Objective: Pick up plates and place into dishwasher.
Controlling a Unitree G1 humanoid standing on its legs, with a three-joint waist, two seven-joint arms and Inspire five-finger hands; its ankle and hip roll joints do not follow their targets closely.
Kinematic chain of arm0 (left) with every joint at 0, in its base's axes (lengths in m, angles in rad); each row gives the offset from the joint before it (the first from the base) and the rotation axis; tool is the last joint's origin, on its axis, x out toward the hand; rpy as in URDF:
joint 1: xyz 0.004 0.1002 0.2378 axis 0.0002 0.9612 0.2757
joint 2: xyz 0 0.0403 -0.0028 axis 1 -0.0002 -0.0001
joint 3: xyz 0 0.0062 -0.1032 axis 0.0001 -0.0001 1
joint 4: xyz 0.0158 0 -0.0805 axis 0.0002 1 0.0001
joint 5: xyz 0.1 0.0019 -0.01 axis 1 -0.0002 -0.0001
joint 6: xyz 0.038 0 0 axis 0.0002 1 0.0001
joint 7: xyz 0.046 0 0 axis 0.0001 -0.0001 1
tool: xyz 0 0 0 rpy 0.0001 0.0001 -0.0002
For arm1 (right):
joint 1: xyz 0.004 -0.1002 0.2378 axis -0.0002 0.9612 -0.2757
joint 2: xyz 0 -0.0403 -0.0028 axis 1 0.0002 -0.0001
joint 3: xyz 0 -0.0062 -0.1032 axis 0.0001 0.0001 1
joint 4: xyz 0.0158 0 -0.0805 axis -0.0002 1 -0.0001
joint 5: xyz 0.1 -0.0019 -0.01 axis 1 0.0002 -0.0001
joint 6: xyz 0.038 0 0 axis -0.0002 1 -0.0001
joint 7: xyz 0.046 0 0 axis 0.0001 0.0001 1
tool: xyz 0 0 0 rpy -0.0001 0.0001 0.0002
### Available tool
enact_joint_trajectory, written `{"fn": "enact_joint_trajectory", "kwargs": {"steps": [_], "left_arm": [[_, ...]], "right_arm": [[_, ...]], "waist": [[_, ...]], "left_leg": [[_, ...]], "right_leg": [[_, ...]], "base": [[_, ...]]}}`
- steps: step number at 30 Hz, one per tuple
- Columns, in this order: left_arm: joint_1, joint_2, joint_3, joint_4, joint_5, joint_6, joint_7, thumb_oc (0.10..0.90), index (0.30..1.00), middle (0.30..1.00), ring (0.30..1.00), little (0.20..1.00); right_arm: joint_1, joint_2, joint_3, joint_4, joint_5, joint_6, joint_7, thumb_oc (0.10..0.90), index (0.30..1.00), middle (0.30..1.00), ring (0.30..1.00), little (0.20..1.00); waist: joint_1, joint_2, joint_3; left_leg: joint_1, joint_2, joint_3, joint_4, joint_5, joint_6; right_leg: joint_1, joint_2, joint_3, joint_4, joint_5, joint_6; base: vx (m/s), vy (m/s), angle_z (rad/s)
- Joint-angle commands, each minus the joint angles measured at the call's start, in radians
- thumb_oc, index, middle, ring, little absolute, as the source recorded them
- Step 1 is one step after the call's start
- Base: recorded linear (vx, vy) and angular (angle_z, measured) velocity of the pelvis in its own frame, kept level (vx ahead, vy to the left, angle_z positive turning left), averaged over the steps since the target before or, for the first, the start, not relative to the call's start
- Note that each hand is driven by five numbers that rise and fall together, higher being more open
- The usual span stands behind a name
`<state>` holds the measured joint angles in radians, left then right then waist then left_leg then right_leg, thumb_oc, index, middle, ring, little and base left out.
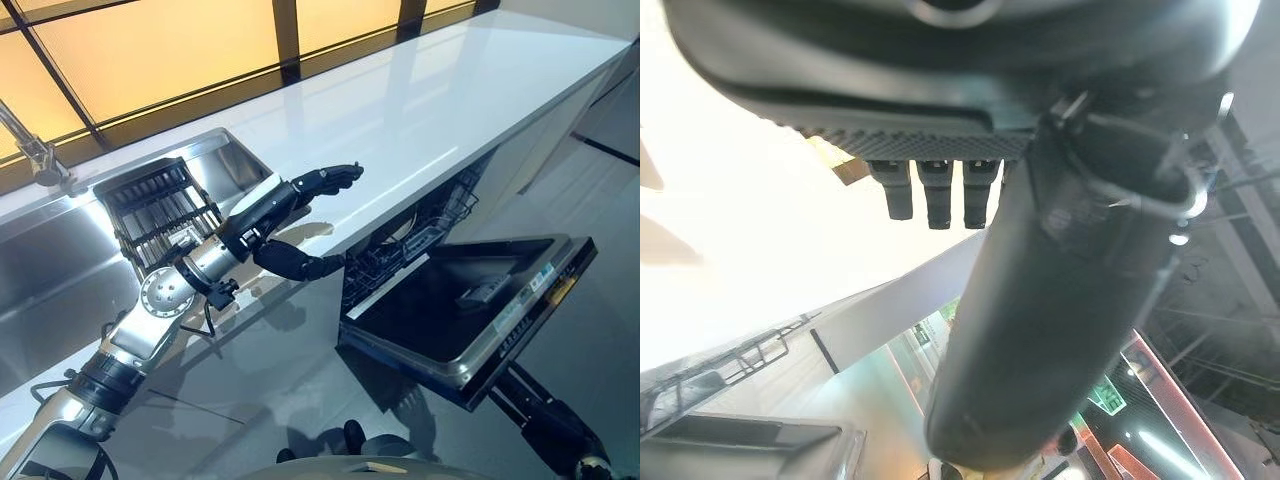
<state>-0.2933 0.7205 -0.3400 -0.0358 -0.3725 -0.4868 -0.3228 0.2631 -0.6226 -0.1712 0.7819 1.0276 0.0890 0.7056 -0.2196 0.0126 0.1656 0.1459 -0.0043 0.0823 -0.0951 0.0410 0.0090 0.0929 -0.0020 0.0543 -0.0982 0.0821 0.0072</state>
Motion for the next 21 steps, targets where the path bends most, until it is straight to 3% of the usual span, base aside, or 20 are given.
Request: {"fn": "enact_joint_trajectory", "kwargs": {"steps": [1, 15, 21], "left_arm": [[-0.146, -0.021, 0.027, 0.015, -0.074, -0.124, 0.015, 0.800, 0.900, 0.900, 0.900, 0.900], [-0.137, -0.027, 0.014, 0.030, -0.079, -0.140, 0.021, 0.800, 0.900, 0.900, 0.900, 0.900], [-0.132, -0.036, 0.021, 0.036, -0.073, -0.140, 0.020, 0.800, 0.900, 0.900, 0.900, 0.900]], "right_arm": [[-0.468, 0.036, 0.074, -0.121, 0.012, -0.067, 0.120, 0.800, 0.900, 0.900, 0.900, 0.900], [-0.474, 0.040, 0.053, -0.086, 0.003, -0.098, 0.108, 0.800, 0.900, 0.900, 0.900, 0.900], [-0.446, 0.037, 0.047, -0.077, -0.080, -0.098, 0.078, 0.800, 0.900, 0.900, 0.900, 0.900]], "waist": [[0.096, 0.018, -0.030], [0.103, 0.015, -0.039], [0.092, 0.012, -0.044]], "left_leg": [[0.053, -0.051, 0.020, 0.008, -0.183, 0.063], [0.060, -0.054, 0.018, 0.008, -0.181, 0.066], [0.066, -0.052, 0.024, 0.008, -0.183, 0.066]], "right_leg": [[0.069, 0.064, -0.027, 0.011, -0.119, 0.008], [0.079, 0.061, -0.033, 0.011, -0.118, 0.010], [0.083, 0.062, -0.026, 0.011, -0.120, 0.013]], "base": [[0.01, 0.017, -0.07], [0.00, 0.013, 0.11], [0.00, 0.006, 0.04]]}}
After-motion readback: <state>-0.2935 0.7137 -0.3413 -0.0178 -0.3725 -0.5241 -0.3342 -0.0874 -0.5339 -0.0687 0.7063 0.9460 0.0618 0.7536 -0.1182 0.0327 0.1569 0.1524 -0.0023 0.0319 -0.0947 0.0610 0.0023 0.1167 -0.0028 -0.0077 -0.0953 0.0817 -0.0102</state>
